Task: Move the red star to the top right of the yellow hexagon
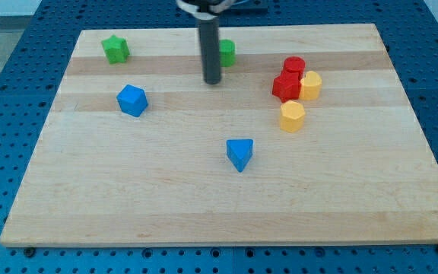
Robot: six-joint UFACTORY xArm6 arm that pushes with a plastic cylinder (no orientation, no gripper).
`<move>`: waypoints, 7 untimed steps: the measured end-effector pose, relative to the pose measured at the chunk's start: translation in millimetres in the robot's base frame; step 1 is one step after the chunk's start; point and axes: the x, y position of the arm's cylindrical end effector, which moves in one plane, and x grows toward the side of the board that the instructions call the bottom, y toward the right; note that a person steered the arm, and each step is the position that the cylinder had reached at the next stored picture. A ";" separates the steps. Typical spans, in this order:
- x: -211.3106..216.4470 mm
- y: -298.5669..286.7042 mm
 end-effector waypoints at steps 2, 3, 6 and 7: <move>0.0 43.5; -9.2 65.7; 11.9 125.2; 50.8 136.6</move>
